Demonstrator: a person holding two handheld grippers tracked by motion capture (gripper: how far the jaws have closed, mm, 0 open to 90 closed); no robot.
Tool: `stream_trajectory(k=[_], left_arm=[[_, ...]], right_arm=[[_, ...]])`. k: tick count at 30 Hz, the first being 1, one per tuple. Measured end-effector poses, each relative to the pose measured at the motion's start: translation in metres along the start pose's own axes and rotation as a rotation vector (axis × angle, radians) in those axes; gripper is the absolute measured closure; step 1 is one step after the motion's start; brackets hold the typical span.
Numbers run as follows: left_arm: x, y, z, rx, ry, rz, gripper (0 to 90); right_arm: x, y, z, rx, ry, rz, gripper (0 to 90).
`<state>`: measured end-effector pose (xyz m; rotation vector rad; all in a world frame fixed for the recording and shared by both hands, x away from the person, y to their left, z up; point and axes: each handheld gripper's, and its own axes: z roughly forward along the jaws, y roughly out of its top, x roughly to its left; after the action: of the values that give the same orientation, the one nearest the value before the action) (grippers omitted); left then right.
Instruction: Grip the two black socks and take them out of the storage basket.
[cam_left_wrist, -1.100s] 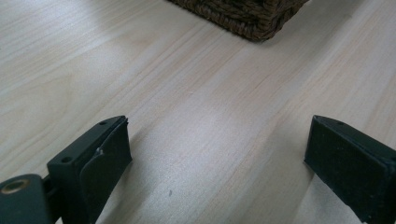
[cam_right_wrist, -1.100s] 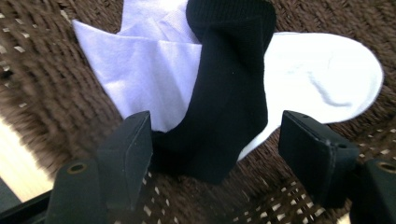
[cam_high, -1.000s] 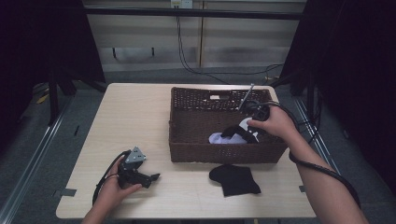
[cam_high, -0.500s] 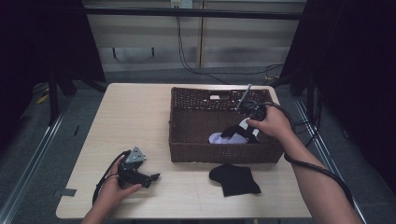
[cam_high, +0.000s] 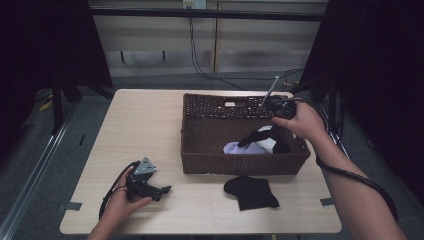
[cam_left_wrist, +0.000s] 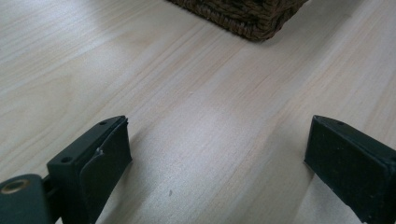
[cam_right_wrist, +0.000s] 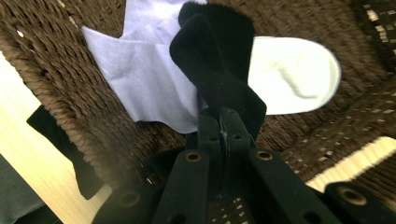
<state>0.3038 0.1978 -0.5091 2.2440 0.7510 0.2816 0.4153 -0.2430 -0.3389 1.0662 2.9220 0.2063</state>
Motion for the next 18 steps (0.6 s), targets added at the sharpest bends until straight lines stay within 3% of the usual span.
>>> stream_trajectory(k=[8, 18], left_arm=[[0.0, 0.0, 0.0, -0.001, 0.0, 0.001, 6.1], [0.0, 0.0, 0.0, -0.001, 0.0, 0.001, 6.0]], right_arm=[[0.003, 0.006, -0.027, -0.011, -0.017, -0.009, 89.0], [0.008, 0.009, -0.067, -0.074, -0.047, -0.013, 89.0]])
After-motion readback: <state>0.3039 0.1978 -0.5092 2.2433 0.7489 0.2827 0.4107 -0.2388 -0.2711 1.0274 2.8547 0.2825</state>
